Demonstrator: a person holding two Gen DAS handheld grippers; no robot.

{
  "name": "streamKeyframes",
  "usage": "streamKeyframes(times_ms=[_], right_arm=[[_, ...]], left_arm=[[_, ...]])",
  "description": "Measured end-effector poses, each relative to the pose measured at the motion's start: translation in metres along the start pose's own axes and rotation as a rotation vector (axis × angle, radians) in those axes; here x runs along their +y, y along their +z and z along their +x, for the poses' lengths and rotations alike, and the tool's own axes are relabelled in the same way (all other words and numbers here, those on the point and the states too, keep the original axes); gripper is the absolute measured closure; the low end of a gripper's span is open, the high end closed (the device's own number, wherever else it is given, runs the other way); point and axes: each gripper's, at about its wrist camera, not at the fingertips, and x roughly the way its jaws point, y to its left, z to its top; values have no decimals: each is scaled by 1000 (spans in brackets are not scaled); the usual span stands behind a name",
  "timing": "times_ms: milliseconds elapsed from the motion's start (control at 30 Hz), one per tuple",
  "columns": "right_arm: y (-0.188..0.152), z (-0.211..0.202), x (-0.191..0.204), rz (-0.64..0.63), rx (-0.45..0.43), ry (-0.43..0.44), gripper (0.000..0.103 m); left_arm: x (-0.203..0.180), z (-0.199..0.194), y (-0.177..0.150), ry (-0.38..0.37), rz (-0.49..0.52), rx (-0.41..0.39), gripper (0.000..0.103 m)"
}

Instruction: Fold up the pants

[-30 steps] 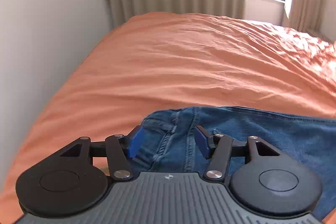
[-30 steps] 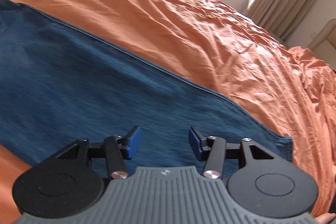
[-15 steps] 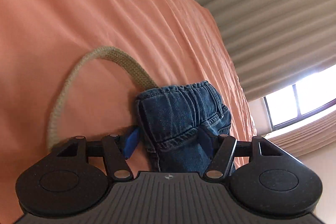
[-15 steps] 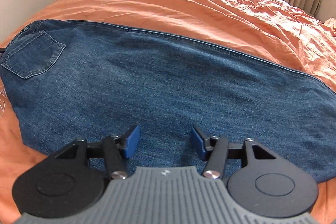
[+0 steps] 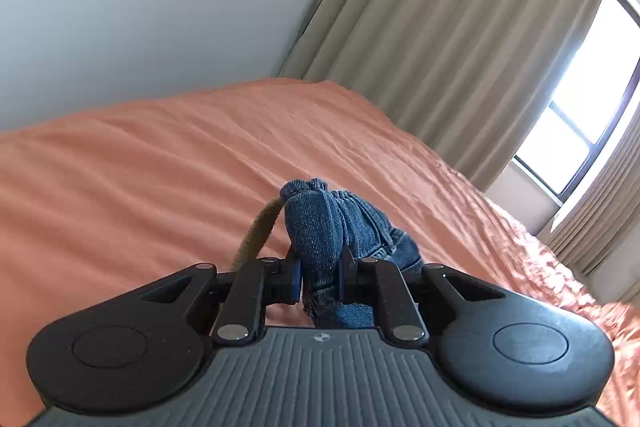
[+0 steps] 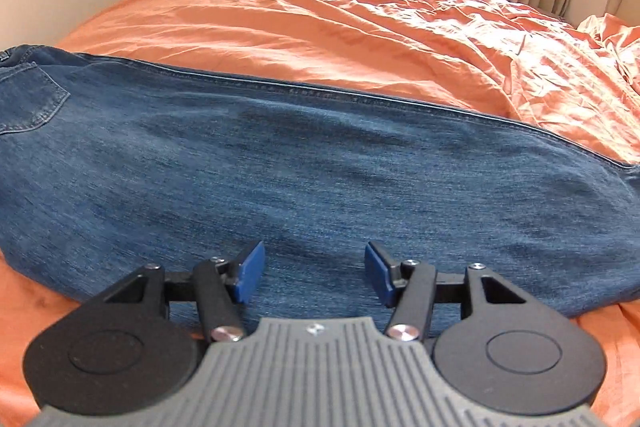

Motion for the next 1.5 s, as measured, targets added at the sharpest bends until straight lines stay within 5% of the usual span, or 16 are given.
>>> streamKeyframes(times_ms=[133,433,567,667,767,1100,1233,1367,1400,1433,1500], right_arm=[[-6,7,-21,26,18,-28,50],[-13,9,-119,144,48,-204,46],[-22,3,-185,213,58,-302,44],[-26,-3,-232,264,59,-371,44],[-31,-19,-271,355,42,-394,44],[-85,-58,-374,977,-108,-70,54],[-96,-41,-393,1099,-121,21,63],[-97,-21,-409,1214,-92,83,61],[-97,-20,-410,1222,-89,86,66],[-96,-19,-412,1217,-89,95,81],[-93,-29,-413,1205,-130,110,87]], left_arm=[[18,33,-12,175,98,39,85],[26,81,-46,302,224,171,79],[10,72,-37,348,362,198,61],[3,56,-32,369,375,156,37],[-20,39,-27,372,428,94,36],[-142,17,-50,105,503,150,35],[-187,20,-84,18,543,208,36],[-222,24,-117,-36,600,263,36],[-228,25,-124,-43,609,274,36],[-234,27,-130,-52,616,286,36],[-244,27,-142,-71,633,310,41]])
